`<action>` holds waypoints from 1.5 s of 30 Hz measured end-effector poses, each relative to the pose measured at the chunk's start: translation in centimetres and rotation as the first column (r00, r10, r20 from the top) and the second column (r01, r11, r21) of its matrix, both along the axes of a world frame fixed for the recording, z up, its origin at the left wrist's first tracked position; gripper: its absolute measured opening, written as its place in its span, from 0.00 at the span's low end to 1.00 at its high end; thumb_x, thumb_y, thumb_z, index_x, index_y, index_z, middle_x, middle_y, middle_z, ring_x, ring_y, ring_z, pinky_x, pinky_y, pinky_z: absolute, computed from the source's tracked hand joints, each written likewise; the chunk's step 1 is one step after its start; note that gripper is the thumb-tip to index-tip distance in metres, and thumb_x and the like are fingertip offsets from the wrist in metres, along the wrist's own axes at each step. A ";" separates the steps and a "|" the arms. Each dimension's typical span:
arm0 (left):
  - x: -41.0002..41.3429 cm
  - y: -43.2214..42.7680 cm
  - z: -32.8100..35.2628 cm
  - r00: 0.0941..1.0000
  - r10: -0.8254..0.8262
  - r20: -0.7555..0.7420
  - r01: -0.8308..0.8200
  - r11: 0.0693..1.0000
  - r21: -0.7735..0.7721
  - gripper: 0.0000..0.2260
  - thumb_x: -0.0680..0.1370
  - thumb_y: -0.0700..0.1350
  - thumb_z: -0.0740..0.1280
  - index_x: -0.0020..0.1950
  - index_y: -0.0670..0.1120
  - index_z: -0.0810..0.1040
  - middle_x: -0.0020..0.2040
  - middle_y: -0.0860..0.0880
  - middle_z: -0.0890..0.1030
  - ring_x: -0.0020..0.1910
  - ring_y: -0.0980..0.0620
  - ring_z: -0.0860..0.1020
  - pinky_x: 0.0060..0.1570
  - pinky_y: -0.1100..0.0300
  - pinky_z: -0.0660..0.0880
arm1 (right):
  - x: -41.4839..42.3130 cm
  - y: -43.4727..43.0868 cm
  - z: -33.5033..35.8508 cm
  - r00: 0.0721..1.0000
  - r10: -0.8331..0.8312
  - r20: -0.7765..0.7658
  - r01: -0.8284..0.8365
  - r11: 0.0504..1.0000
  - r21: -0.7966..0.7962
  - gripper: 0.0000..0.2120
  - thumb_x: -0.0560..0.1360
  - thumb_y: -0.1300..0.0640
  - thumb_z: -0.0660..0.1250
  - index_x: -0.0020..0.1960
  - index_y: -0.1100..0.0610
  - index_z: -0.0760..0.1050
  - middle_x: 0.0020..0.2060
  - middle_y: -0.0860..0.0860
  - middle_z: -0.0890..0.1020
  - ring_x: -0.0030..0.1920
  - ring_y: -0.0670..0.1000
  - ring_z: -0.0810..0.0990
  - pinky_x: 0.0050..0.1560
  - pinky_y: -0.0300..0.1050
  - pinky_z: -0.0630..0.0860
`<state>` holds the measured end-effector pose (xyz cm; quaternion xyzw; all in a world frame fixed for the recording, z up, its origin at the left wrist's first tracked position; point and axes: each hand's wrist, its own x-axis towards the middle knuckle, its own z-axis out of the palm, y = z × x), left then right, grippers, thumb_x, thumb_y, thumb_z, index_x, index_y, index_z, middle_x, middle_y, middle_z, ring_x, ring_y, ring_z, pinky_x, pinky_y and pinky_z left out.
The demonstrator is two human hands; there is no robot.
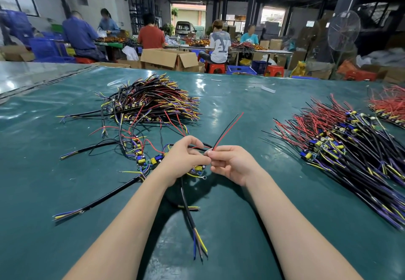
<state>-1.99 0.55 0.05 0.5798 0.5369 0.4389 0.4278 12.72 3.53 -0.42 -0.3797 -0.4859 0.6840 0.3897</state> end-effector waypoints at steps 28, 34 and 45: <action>0.9 -1.5 0.5 0.887 -0.461 0.025 0.456 0.865 -0.212 0.12 0.74 0.29 0.64 0.48 0.45 0.79 0.33 0.51 0.76 0.31 0.58 0.76 0.32 0.64 0.78 | 1.3 1.2 -0.3 0.788 -0.580 -0.207 0.582 0.811 -0.058 0.09 0.72 0.69 0.66 0.36 0.60 0.73 0.18 0.47 0.74 0.18 0.40 0.71 0.19 0.31 0.65; 0.6 -1.4 0.7 0.870 -0.493 0.005 0.479 0.842 -0.249 0.12 0.75 0.29 0.63 0.48 0.45 0.79 0.30 0.55 0.76 0.28 0.60 0.75 0.32 0.66 0.77 | 1.6 1.4 -0.4 0.749 -0.579 -0.322 0.578 0.809 -0.111 0.09 0.73 0.70 0.66 0.37 0.60 0.73 0.27 0.52 0.75 0.20 0.41 0.71 0.19 0.30 0.64; 0.7 -1.6 1.0 0.852 -0.523 -0.026 0.496 0.823 -0.278 0.13 0.74 0.28 0.64 0.46 0.45 0.80 0.29 0.55 0.77 0.26 0.59 0.75 0.32 0.67 0.76 | 2.5 1.8 -0.2 0.740 -0.582 -0.336 0.545 0.812 -0.207 0.13 0.76 0.63 0.62 0.32 0.61 0.69 0.16 0.48 0.71 0.15 0.42 0.64 0.16 0.31 0.55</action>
